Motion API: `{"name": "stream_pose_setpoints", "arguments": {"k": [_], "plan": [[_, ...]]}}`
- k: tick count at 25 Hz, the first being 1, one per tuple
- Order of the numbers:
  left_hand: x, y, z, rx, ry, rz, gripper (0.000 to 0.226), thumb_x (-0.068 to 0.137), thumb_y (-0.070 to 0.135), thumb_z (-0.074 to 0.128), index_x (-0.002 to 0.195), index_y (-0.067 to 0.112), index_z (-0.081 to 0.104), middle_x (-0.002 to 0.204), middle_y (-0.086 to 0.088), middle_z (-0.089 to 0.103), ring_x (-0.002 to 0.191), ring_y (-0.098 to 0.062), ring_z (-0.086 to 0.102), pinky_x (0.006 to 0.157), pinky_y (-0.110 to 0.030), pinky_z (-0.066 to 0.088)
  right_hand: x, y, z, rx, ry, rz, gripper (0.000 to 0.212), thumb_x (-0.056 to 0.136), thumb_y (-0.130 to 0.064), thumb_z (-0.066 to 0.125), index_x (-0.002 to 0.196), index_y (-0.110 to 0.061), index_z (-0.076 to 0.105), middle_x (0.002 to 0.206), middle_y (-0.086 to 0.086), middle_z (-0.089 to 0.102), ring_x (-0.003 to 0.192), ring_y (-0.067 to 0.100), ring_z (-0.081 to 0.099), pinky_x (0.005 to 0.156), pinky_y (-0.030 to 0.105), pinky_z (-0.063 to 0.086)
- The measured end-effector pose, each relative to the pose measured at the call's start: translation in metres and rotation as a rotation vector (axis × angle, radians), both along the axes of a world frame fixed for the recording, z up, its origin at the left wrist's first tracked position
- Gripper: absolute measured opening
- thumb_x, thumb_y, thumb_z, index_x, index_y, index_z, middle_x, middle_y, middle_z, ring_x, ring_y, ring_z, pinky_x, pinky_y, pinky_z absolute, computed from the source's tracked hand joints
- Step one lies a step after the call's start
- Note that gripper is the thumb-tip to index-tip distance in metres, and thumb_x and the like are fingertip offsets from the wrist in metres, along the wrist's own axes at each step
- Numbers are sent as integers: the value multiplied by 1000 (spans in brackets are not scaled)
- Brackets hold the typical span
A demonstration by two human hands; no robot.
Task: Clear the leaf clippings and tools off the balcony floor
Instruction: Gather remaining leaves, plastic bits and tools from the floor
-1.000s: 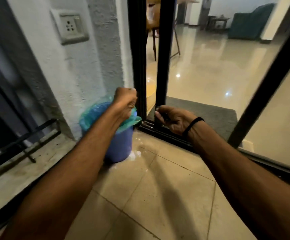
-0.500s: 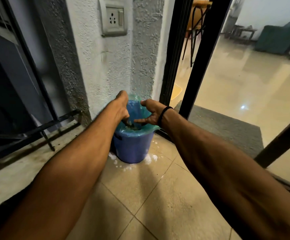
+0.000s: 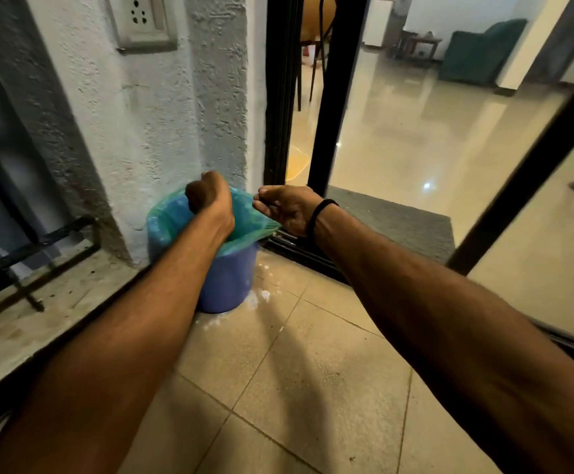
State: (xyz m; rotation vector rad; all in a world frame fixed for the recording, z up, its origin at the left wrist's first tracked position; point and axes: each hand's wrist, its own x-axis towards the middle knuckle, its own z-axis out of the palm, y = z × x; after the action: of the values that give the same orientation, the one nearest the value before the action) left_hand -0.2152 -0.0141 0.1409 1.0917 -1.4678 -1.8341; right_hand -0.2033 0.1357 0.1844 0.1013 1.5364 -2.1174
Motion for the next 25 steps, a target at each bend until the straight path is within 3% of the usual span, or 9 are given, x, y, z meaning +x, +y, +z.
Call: {"name": "stream_pose_setpoints", "arguments": {"k": [5,8,10,15,20,22,25], "plan": [[-48,95,2,-167,40,-104,60,72,49,38,91,4,72,92,-16,75,88,-40,71,78,-55,59,2,115,28,69,21,-122,9,94,3,56,86,0,60,85,14,62,77,20,63,69,24,58],[-31,213,29,-196,66,-351,64,71,54,36,88,4,72,88,-16,74,84,-40,70,76,-53,59,8,223,44,148,30,-292,2,91,5,60,90,3,62,90,17,63,82,24,65,76,29,59],[7,300,55,-293,81,-555,53,82,47,37,82,8,73,85,-13,74,82,-35,70,76,-45,60,24,303,56,224,43,-394,4,91,5,60,94,4,62,92,17,62,81,24,64,78,30,59],[83,489,84,-567,103,-995,36,99,33,45,90,12,72,90,-8,71,86,-27,67,80,-38,55,84,510,62,289,60,-671,7,88,10,62,94,7,61,88,18,61,72,23,62,67,28,59],[126,673,76,-854,93,-1223,40,96,39,48,87,8,73,91,-12,73,88,-32,68,88,-43,56,147,673,26,309,70,-968,42,80,16,65,121,12,54,115,26,61,71,24,62,46,26,55],[145,748,68,-876,53,-1317,40,93,42,51,87,9,73,92,-13,73,89,-33,68,88,-44,56,174,732,5,312,56,-1058,36,79,15,65,114,12,59,107,23,65,71,23,65,47,28,56],[167,834,52,-903,42,-1372,44,84,45,51,84,7,72,89,-15,73,88,-35,69,87,-44,58,217,803,-24,348,21,-1121,10,78,10,61,78,1,64,71,12,62,58,20,61,46,26,49]]}}
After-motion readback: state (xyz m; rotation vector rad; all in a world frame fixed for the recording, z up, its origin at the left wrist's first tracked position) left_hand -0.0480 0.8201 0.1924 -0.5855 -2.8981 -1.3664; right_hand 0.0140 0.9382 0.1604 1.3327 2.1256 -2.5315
